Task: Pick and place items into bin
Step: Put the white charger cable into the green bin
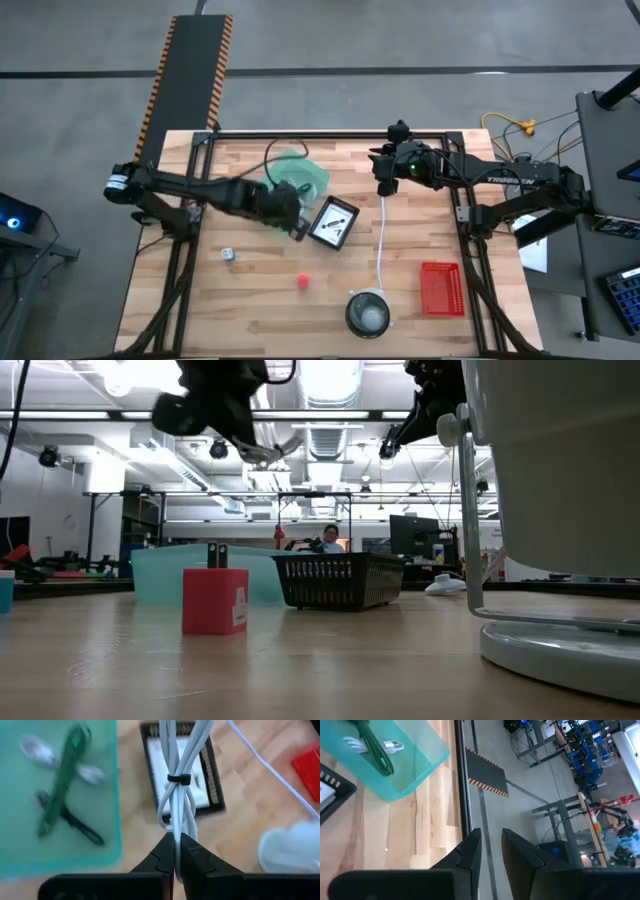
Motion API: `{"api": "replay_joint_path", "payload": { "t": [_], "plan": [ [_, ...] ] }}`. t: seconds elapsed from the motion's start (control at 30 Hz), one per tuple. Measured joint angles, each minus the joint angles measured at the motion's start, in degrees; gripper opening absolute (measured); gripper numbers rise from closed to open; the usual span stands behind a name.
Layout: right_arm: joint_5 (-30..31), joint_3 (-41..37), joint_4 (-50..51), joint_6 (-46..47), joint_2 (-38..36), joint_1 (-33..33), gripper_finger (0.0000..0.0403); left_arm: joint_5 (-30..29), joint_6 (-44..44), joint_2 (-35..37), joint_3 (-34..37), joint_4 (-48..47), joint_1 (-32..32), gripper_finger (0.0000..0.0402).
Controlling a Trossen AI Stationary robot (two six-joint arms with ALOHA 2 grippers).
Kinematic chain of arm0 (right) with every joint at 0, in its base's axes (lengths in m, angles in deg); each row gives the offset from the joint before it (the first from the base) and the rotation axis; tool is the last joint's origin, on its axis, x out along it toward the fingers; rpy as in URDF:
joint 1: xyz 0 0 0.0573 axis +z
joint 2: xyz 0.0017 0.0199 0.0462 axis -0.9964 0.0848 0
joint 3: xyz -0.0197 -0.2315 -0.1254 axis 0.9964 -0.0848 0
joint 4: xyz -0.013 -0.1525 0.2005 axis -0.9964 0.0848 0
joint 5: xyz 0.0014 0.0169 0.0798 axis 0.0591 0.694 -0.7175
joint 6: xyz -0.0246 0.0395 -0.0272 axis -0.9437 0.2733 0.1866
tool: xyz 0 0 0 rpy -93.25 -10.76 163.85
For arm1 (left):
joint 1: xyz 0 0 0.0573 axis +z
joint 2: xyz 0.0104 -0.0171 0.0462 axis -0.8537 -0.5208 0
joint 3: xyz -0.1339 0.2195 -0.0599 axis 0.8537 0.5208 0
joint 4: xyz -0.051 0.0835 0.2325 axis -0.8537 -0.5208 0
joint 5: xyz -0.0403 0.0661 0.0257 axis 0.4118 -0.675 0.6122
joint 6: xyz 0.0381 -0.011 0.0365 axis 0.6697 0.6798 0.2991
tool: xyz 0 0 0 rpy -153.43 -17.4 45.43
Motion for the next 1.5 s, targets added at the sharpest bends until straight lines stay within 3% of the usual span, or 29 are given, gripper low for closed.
{"api": "replay_joint_path", "payload": {
  "t": [0.3,0.67,1.0,1.5],
  "plan": [
    [0.1,0.0,0.1,9.3,0.0,0.0,0.0063,4.1,19.5,-0.2,0.1,0.8,14.1,0.0000],
    [0.5,0.0,0.1,12.5,0.0,0.0,0.0061,6.7,30.4,-0.3,3.4,0.8,30.4,0.0000],
    [0.5,0.0,0.1,16.9,0.0,0.0,0.0061,7.9,33.2,-0.3,10.1,-1.0,35.4,0.0000],
    [0.5,0.0,0.1,18.2,0.0,0.0,0.0061,9.4,34.2,-0.3,14.8,-0.6,35.6,0.0012]
  ]
}}
